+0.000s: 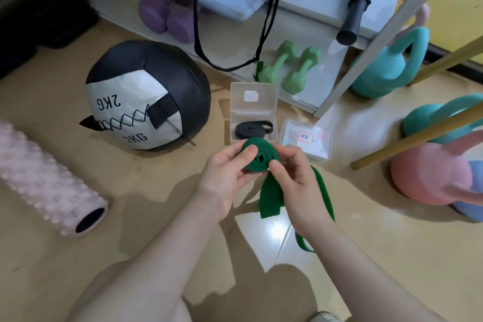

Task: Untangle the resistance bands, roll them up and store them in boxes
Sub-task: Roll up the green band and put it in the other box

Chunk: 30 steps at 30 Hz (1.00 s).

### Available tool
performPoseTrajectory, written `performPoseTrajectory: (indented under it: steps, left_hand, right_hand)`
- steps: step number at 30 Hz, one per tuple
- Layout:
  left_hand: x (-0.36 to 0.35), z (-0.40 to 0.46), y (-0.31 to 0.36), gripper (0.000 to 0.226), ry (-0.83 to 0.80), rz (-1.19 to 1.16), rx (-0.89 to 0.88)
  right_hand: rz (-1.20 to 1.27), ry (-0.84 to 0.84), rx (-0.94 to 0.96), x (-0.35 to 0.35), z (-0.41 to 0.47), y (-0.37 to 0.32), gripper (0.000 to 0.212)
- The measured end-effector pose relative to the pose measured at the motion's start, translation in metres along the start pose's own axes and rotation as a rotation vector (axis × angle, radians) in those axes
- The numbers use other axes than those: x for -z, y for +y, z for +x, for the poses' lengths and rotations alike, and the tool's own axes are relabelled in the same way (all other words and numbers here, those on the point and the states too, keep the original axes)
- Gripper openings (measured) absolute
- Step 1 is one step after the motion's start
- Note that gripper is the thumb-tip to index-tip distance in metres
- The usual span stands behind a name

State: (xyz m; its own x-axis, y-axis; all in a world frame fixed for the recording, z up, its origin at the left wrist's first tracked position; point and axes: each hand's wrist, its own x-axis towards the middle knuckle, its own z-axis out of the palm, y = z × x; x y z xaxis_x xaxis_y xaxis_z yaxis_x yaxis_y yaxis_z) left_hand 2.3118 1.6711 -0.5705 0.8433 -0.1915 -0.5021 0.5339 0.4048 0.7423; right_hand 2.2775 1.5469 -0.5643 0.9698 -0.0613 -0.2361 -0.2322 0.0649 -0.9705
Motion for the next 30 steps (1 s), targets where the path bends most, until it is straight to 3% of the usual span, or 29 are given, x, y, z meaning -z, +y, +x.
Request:
performPoseTrajectory:
  steps: [7,11,15,18,23,26,30]
  left_hand:
    - [-0.009,0.002,-0.019,0.023,0.006,-0.022,0.075]
    - [-0.013,0.004,-0.018,0.023,-0.076,-0.084,0.077]
    - [-0.010,0.015,0.006,0.017,-0.152,0.256,0.034]
    - [-0.003,0.016,0.017,0.025,-0.186,0.459,0.063]
    - [-0.001,0.009,0.015,0.019,-0.262,0.630,0.116]
    - [-0.002,0.010,0.007,0.012,-0.241,0.665,0.095]
    - [-0.006,0.007,-0.004,0.027,-0.174,0.582,-0.022]
  right_hand:
    - [-0.143,0.091,0.069,0.008,-0.004,0.011,0.032]
    - [-0.098,0.072,0.047,0.017,0.001,0.007,0.032]
    - [-0.036,-0.027,0.036,0.034,0.014,-0.010,0.031]
    - [-0.156,-0.206,0.034,0.041,0.021,-0.012,0.035]
    - [-0.377,-0.427,0.084,0.044,0.021,-0.010,0.041]
    - [-0.375,-0.458,0.067,0.047,0.023,-0.010,0.041]
    - [-0.361,-0.344,0.080,0.050,0.021,-0.003,0.040]
